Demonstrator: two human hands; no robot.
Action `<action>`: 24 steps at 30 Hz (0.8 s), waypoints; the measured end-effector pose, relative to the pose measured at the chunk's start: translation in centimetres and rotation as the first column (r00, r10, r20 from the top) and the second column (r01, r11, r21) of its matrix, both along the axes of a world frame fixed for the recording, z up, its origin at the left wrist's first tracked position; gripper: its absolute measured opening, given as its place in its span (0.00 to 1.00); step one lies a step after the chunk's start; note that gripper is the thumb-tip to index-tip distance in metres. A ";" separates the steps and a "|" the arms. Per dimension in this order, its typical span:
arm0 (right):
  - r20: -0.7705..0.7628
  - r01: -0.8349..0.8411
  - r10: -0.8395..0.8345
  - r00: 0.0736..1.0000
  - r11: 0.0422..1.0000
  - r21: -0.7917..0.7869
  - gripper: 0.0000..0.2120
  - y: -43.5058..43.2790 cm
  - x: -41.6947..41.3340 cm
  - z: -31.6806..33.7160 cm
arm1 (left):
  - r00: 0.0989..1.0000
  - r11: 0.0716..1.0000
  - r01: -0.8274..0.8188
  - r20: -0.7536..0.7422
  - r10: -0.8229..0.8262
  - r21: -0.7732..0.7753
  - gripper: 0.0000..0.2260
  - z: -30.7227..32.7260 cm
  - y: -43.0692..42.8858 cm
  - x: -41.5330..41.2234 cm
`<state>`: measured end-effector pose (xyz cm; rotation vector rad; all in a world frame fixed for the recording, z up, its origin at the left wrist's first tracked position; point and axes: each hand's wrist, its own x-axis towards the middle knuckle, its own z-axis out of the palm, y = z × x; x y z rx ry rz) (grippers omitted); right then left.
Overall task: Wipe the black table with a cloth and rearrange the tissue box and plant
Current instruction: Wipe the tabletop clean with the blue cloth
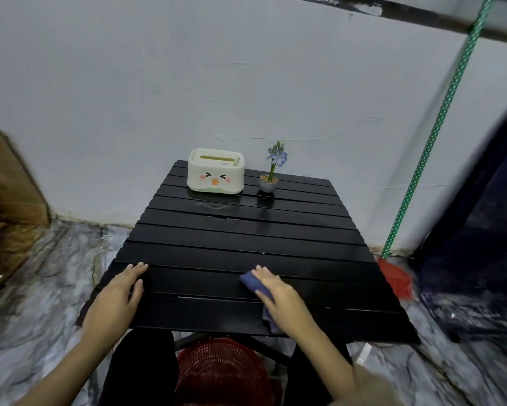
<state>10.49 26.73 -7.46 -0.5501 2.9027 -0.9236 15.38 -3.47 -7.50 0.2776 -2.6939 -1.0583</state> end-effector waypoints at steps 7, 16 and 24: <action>0.018 0.556 -0.557 0.830 0.830 0.036 0.20 16.1 2.7 2.7 | 0.997 0.996 0.070 0.017 -0.069 -0.051 0.17 -0.4 -0.7 -0.2; -0.168 0.660 -0.639 0.750 0.713 0.235 0.19 12.3 -8.1 1.6 | 0.998 0.996 0.064 -0.012 -0.064 0.056 0.17 0.7 -1.3 -0.2; -0.080 0.157 -0.147 0.986 0.978 0.138 0.21 -10.1 -7.0 0.9 | 1.000 1.000 0.007 -0.005 -0.007 -0.015 0.16 3.8 -2.7 -0.2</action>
